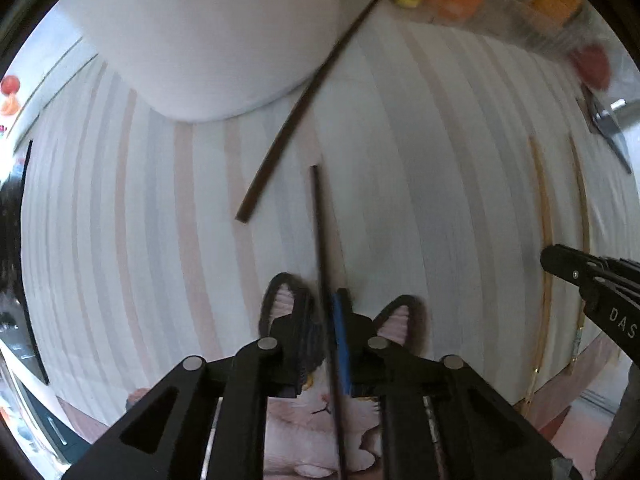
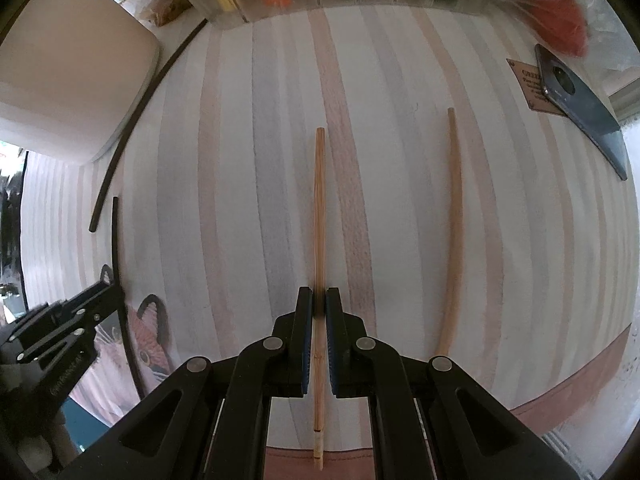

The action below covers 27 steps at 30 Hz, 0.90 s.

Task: Organize utensils
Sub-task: 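Lift the dark chopstick with the left tool and carry it over the holder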

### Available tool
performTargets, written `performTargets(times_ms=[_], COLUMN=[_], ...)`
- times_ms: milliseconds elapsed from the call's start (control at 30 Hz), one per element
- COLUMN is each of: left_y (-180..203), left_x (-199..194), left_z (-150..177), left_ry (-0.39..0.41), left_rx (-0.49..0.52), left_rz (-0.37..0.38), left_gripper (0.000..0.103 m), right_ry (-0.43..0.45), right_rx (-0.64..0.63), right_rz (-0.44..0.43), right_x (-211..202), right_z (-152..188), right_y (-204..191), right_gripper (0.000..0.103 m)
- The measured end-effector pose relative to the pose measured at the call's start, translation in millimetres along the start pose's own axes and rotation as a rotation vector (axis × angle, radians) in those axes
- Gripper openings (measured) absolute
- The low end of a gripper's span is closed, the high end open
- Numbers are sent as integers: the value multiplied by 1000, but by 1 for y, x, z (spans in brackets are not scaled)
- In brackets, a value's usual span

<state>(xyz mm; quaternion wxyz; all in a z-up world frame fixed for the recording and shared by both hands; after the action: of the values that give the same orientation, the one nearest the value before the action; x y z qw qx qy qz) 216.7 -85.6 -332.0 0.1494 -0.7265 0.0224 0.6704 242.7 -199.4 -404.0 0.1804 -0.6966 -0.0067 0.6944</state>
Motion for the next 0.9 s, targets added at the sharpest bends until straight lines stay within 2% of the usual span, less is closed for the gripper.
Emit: performTargets(times_ms=[33,167,233,467,667,900], left_y=[4,7,-30,-46,-85,-96], left_x=[-1,-6,-22,-91,-143,-212], left_z=[1,-1,13,37,23,-1], left_ry=[0,18,47,213,353,543], left_rx=[-5,-38,-50,-85,-136,-162], left_rz=[10,22,36,81,127,159], left_gripper=[3,3,3,2,2,2], right_ry=[0,3,5,67,134,274], right_rx=[1,2,1,-25,-67,-124], right_rz=[0,1,0,-56,-106,-144], right_x=[1,2,3,-22,-61,-129], right_z=[1,4,5,12,12,1], right_y=[-1,1,0,0,-8,-30], right_gripper=[7,7,7,7,7,7])
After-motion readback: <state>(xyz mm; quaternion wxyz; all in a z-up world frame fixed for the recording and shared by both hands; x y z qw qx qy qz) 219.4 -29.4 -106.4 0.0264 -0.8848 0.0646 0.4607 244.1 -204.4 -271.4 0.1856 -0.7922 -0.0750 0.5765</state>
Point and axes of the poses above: each gripper's, at about its wrist camera, not at the fingertips, and x roughly the way its jaws point, y to its right, z to its underside, the point moved 3 cm from there along x, roughly the way its jaws point, and after that the axes turned 9 degrees about -z, right-handed, at the moved point
